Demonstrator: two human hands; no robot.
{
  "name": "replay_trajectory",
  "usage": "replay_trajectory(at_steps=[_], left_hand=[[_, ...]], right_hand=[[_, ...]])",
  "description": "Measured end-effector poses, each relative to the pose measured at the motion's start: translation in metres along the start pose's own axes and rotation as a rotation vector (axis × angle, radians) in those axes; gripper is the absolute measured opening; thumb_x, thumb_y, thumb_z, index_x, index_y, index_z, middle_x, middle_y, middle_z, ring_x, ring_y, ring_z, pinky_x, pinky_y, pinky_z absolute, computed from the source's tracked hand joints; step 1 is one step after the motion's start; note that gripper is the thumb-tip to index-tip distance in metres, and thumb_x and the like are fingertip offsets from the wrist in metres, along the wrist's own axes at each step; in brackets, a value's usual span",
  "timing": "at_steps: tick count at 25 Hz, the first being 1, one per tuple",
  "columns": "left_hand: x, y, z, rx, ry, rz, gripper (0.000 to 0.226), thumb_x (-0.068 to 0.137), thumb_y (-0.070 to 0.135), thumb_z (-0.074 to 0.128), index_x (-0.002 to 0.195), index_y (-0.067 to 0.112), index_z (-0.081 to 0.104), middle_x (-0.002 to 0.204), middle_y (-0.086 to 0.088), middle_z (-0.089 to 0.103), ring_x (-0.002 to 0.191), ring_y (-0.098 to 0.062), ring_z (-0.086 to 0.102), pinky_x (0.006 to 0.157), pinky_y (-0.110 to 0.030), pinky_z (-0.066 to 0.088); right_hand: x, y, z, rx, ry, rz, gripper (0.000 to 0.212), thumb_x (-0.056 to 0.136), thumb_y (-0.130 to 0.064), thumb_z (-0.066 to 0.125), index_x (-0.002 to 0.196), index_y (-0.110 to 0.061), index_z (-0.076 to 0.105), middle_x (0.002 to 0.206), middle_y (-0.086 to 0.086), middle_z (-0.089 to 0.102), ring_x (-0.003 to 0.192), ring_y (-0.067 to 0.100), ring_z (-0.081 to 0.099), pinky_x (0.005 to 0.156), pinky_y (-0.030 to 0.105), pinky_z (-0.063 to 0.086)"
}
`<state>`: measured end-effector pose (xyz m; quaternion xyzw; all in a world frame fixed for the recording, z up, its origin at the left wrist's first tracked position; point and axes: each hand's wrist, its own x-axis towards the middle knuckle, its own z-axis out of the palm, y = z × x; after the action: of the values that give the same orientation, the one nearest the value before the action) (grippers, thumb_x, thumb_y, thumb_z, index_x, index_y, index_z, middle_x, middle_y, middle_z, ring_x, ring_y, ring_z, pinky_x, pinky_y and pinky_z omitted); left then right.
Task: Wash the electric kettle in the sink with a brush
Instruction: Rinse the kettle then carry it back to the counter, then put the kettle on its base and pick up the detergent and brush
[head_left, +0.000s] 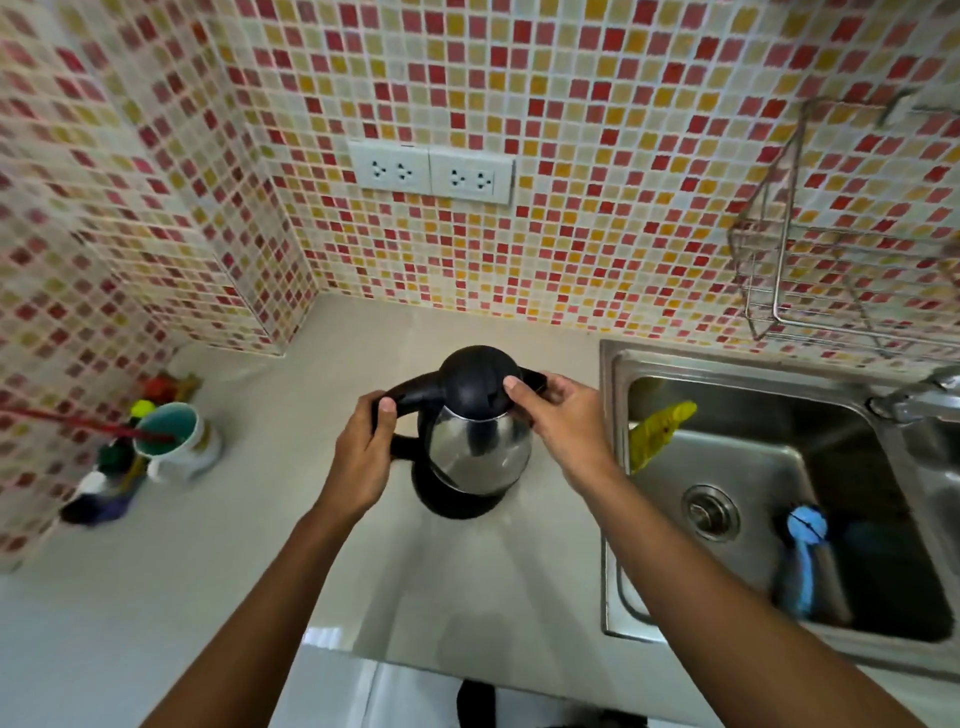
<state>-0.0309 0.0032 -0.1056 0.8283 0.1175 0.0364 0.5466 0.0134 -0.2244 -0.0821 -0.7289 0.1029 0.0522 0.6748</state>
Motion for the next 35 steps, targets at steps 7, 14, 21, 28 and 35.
replay_trajectory(at_steps=[7, 14, 21, 28, 35], left_hand=[[0.0, -0.037, -0.016, 0.001, -0.018, -0.065, 0.037, 0.104, 0.048, 0.03, 0.116, 0.024, 0.055, 0.108, -0.001, 0.063, 0.104, -0.018, 0.057, 0.082, -0.026, 0.039], [-0.002, -0.037, -0.014, -0.005, 0.055, -0.079, 0.039, 0.106, 0.046, 0.029, 0.103, 0.018, 0.055, 0.091, 0.0, 0.061, 0.085, -0.013, 0.055, 0.075, -0.02, 0.041], [0.0, -0.03, -0.005, 0.055, 0.134, -0.071, 0.039, 0.106, 0.046, 0.028, 0.091, 0.017, 0.05, 0.084, -0.002, 0.055, 0.078, -0.017, 0.051, 0.071, -0.031, 0.037], [-0.006, 0.015, 0.013, 0.119, 0.28, 0.11, 0.034, 0.105, 0.032, 0.042, 0.129, 0.012, 0.053, 0.127, -0.006, 0.055, 0.117, -0.014, 0.051, 0.096, -0.023, 0.037], [-0.03, 0.089, 0.195, 0.203, -0.094, 0.449, 0.035, 0.095, 0.031, 0.063, 0.125, 0.014, 0.057, 0.12, 0.003, 0.06, 0.108, -0.006, 0.054, 0.09, -0.011, 0.039]], right_hand=[[-0.011, 0.01, 0.028, -0.127, 0.007, -0.019, 0.03, 0.073, -0.046, 0.079, 0.093, -0.024, 0.075, 0.086, -0.007, 0.077, 0.084, 0.01, 0.073, 0.085, 0.041, 0.059], [-0.022, 0.01, 0.032, -0.227, 0.026, -0.083, 0.035, 0.077, -0.049, 0.076, 0.1, -0.023, 0.074, 0.085, -0.012, 0.075, 0.081, 0.001, 0.071, 0.079, 0.026, 0.059], [-0.009, 0.02, 0.028, -0.216, -0.022, 0.028, 0.043, 0.072, -0.059, 0.074, 0.095, -0.023, 0.074, 0.082, -0.006, 0.076, 0.078, 0.011, 0.073, 0.08, 0.04, 0.06], [-0.01, 0.032, 0.009, -0.16, -0.042, 0.034, 0.058, 0.084, -0.055, 0.065, 0.13, -0.019, 0.06, 0.122, -0.006, 0.067, 0.113, 0.009, 0.062, 0.1, 0.033, 0.051], [-0.001, 0.088, -0.142, -0.138, 0.299, 0.123, 0.023, 0.092, -0.02, 0.065, 0.112, -0.01, 0.068, 0.102, 0.006, 0.072, 0.094, 0.019, 0.067, 0.088, 0.038, 0.054]])
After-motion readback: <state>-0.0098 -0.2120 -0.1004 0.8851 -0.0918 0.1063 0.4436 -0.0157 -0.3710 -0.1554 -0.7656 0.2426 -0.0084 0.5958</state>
